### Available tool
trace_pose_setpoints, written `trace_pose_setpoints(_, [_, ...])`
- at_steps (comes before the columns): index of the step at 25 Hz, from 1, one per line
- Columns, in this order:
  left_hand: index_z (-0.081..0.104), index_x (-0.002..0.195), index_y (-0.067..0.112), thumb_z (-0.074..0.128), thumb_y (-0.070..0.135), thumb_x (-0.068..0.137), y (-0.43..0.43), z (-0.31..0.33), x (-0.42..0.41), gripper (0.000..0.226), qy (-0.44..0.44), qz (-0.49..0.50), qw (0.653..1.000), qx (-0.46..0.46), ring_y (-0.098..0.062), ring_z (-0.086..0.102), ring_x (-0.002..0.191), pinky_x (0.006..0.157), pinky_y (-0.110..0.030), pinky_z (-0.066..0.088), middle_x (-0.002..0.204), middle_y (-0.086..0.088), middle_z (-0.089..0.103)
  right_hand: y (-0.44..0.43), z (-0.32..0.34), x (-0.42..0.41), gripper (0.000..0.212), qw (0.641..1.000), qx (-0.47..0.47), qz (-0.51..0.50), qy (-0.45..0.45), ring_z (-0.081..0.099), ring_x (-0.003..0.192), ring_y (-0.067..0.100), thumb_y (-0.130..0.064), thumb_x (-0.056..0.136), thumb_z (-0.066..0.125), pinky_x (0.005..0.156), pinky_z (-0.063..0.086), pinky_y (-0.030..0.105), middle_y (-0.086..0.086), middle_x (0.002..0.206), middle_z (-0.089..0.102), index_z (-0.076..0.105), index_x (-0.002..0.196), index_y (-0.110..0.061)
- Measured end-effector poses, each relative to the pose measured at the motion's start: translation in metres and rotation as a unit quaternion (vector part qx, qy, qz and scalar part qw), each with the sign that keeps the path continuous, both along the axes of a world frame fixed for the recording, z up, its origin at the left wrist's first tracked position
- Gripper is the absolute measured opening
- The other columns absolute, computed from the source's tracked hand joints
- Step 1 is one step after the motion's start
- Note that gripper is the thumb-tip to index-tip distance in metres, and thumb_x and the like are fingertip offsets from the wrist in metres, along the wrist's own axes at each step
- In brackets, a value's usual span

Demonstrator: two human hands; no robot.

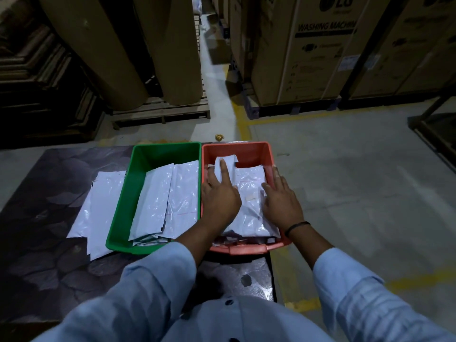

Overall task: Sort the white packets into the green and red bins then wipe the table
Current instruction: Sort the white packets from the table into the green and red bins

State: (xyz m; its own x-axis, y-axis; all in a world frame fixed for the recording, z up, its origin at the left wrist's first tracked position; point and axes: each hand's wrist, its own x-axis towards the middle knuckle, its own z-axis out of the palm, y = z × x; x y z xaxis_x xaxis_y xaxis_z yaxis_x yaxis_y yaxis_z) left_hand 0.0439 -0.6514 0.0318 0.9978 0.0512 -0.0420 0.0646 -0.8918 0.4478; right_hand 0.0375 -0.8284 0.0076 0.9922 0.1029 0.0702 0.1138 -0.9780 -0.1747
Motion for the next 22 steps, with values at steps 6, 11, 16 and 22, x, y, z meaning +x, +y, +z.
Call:
trace_pose_setpoints(6, [-0.013,0.161,0.015,0.039,0.049,0.102,-0.007,-0.043,0.004,0.085,-0.033,-0.070,0.991,0.112,-0.046,-0.012,0.154,0.124,-0.060,0.005,0.167,-0.021,-0.018,-0.001,-0.003,0.001,0.031,1.000,-0.001,0.004,0.018,0.035,0.140,0.038,-0.017,0.082,0.057,0.095,0.049,0.044,0.018,0.166,0.008,0.065,0.112,-0.016])
trace_pose_setpoints(11, [-0.003,0.162,0.011,0.033,0.050,0.104,0.002,-0.056,0.010,0.079,-0.046,-0.080,0.989,0.115,-0.046,-0.010,0.154,0.124,-0.059,0.010,0.166,-0.028,-0.010,0.001,-0.004,0.001,0.022,1.000,0.006,0.004,0.010,0.040,0.136,0.038,-0.015,0.082,0.056,0.093,0.051,0.043,0.017,0.166,0.007,0.064,0.102,-0.016])
trace_pose_setpoints(16, [0.006,0.162,0.006,0.029,0.062,0.101,-0.003,-0.061,-0.001,0.086,-0.071,-0.041,0.986,0.142,-0.047,-0.004,0.154,0.126,-0.055,0.005,0.165,-0.031,0.001,0.000,-0.007,0.001,0.018,1.000,0.010,0.005,-0.002,0.048,0.127,0.036,-0.016,0.085,0.055,0.092,0.052,0.041,0.016,0.167,0.005,0.063,0.100,-0.018])
trace_pose_setpoints(22, [0.006,0.161,0.002,0.014,0.068,0.097,-0.006,-0.057,0.003,0.092,-0.055,-0.027,0.982,0.178,-0.047,-0.002,0.154,0.126,-0.054,-0.003,0.163,-0.035,-0.001,0.002,-0.002,-0.001,0.019,1.000,0.017,0.005,-0.001,0.051,0.125,0.036,-0.016,0.085,0.056,0.094,0.052,0.040,0.015,0.167,0.006,0.065,0.102,-0.018])
